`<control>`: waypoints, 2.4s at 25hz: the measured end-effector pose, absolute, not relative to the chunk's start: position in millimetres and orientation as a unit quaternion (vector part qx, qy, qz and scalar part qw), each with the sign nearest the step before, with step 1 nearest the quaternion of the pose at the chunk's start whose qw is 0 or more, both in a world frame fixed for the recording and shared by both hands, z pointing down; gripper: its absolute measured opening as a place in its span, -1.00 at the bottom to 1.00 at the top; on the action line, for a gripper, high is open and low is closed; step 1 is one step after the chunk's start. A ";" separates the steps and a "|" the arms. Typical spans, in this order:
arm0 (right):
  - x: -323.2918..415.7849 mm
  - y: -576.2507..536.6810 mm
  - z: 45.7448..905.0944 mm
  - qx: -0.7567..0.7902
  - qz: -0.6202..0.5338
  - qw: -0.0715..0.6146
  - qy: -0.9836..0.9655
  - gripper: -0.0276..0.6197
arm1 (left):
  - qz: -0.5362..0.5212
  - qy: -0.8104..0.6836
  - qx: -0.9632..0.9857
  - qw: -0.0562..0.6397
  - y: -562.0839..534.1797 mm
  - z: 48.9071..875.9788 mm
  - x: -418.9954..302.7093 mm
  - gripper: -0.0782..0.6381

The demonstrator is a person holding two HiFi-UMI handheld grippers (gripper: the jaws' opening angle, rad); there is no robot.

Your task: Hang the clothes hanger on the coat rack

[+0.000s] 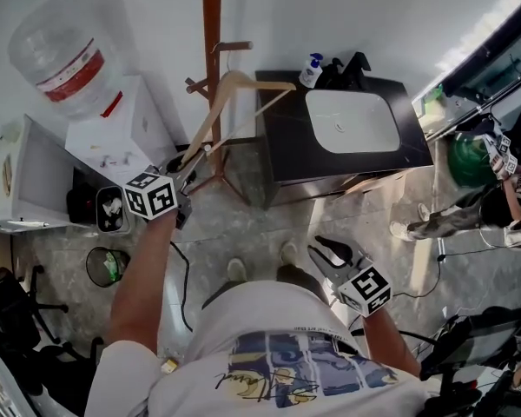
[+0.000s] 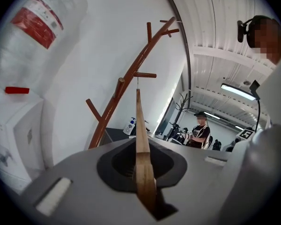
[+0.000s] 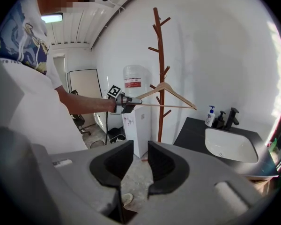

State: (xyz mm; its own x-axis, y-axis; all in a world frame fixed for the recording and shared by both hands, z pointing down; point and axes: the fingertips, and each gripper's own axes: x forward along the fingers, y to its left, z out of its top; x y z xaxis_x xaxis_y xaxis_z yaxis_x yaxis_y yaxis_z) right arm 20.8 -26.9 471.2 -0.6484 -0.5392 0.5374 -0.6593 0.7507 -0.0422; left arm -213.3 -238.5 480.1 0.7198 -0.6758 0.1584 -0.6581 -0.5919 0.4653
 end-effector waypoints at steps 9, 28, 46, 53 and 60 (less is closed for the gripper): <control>25.8 -19.6 472.7 0.345 0.128 0.258 -0.893 -0.62 | 0.012 -0.411 0.888 0.203 -255.8 493.5 -226.3 -0.69; 18.4 -13.7 476.1 0.348 0.134 0.261 -0.890 -0.62 | 0.060 -0.467 0.866 0.168 -276.2 512.1 -249.8 -0.46; 9.0 -17.8 478.4 0.335 0.129 0.261 -0.896 -0.62 | 0.084 -0.507 0.838 0.185 -221.5 541.2 -302.9 -0.27; 10.3 -27.3 476.9 0.333 0.127 0.254 -0.899 -0.62 | 0.109 -0.508 0.836 0.179 -163.5 536.4 -305.4 -0.26; -3.2 -40.3 466.2 0.327 0.109 0.235 -0.909 -0.63 | 0.093 -0.430 0.879 0.181 -98.9 498.0 -237.6 -0.34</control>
State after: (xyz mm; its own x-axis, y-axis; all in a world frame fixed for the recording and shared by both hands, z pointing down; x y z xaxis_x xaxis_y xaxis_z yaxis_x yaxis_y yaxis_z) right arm -3.2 -40.3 466.2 -0.6755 -0.5426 0.4993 -0.6454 0.7626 -0.0445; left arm -237.6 -98.9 498.0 0.6125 -0.7233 0.3190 -0.7905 -0.5638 0.2393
